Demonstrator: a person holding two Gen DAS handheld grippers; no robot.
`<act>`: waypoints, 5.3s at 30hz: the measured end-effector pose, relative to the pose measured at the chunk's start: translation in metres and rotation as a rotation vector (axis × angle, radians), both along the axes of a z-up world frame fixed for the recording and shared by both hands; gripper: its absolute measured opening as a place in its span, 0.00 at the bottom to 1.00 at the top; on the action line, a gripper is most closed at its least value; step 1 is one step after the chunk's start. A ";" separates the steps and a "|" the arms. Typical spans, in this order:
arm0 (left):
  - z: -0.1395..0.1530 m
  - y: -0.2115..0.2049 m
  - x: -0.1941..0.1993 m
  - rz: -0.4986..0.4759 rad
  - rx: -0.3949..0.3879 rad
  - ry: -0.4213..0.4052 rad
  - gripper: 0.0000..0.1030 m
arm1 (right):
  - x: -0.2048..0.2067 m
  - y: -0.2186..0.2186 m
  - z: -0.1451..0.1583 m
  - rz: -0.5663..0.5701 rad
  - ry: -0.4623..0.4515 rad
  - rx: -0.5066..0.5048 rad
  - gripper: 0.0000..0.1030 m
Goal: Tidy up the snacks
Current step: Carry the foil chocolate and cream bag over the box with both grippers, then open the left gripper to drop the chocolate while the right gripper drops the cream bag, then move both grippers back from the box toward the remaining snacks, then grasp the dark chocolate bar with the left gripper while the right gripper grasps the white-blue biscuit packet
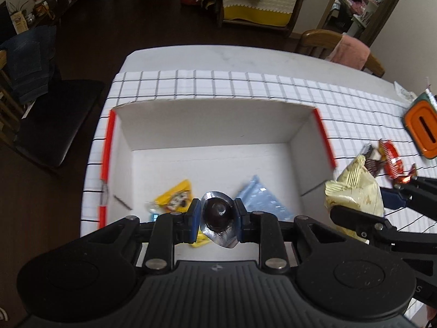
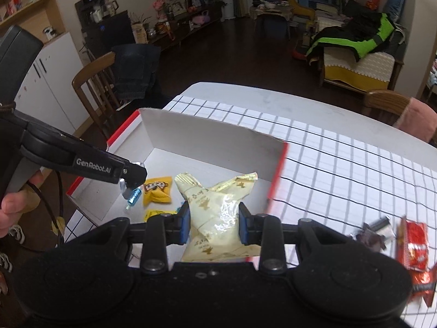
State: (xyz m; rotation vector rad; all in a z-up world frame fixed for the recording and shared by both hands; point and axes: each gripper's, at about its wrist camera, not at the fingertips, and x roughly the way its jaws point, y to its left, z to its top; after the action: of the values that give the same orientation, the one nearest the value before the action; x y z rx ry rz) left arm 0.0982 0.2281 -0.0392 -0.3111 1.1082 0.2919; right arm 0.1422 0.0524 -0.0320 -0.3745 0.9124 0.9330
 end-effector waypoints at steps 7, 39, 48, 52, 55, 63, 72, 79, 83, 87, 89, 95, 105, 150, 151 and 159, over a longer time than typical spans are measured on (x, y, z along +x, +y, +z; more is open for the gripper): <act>-0.021 0.022 -0.004 -0.002 -0.002 0.044 0.23 | -0.002 0.035 -0.028 0.025 0.015 -0.053 0.31; -0.054 0.019 -0.001 -0.090 0.096 0.145 0.25 | -0.011 0.051 -0.070 -0.005 0.068 -0.133 0.56; -0.030 0.006 -0.015 -0.083 0.111 0.082 0.33 | -0.017 0.028 -0.042 -0.008 0.064 -0.049 0.68; -0.014 -0.007 -0.018 -0.093 0.118 0.042 0.42 | -0.017 0.014 -0.031 -0.025 0.076 -0.009 0.72; -0.003 -0.018 -0.018 -0.104 0.124 0.009 0.48 | -0.017 0.002 -0.022 -0.036 0.072 0.013 0.77; 0.019 -0.058 -0.013 -0.136 0.134 -0.069 0.66 | -0.013 -0.041 0.000 -0.064 0.073 0.060 0.82; 0.028 -0.108 0.002 -0.188 0.127 -0.115 0.74 | -0.002 -0.098 0.014 -0.110 0.066 0.100 0.84; 0.028 -0.153 0.019 -0.240 0.138 -0.153 0.79 | 0.010 -0.142 0.014 -0.125 0.045 0.102 0.95; 0.025 -0.176 0.030 -0.267 0.123 -0.166 0.82 | 0.021 -0.166 0.010 -0.129 0.044 0.093 0.97; 0.017 -0.196 0.045 -0.276 0.104 -0.159 0.83 | 0.031 -0.188 0.003 -0.093 0.018 0.066 1.00; 0.011 -0.205 0.054 -0.276 0.101 -0.144 0.83 | 0.036 -0.197 -0.003 -0.061 0.019 0.053 1.00; -0.014 -0.229 0.077 -0.281 0.100 -0.086 0.83 | 0.049 -0.211 -0.027 0.048 0.006 -0.004 1.00; -0.050 -0.261 0.109 -0.284 0.145 0.002 0.83 | 0.069 -0.217 -0.074 0.168 0.005 -0.092 0.99; -0.123 -0.241 0.149 -0.227 -0.037 0.191 0.37 | 0.064 -0.204 -0.120 0.327 0.000 -0.192 0.46; -0.122 -0.242 0.149 -0.227 -0.029 0.188 0.36 | 0.063 -0.205 -0.119 0.317 0.003 -0.191 0.45; -0.115 -0.245 0.140 -0.234 -0.007 0.169 0.30 | 0.061 -0.217 -0.112 0.202 -0.004 -0.191 0.45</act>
State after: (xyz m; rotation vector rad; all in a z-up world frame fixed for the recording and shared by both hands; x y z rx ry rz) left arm 0.2383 -0.0171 -0.1545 -0.1625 1.2998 0.1070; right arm 0.2030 -0.1643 -0.1435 -0.6407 0.9760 1.0311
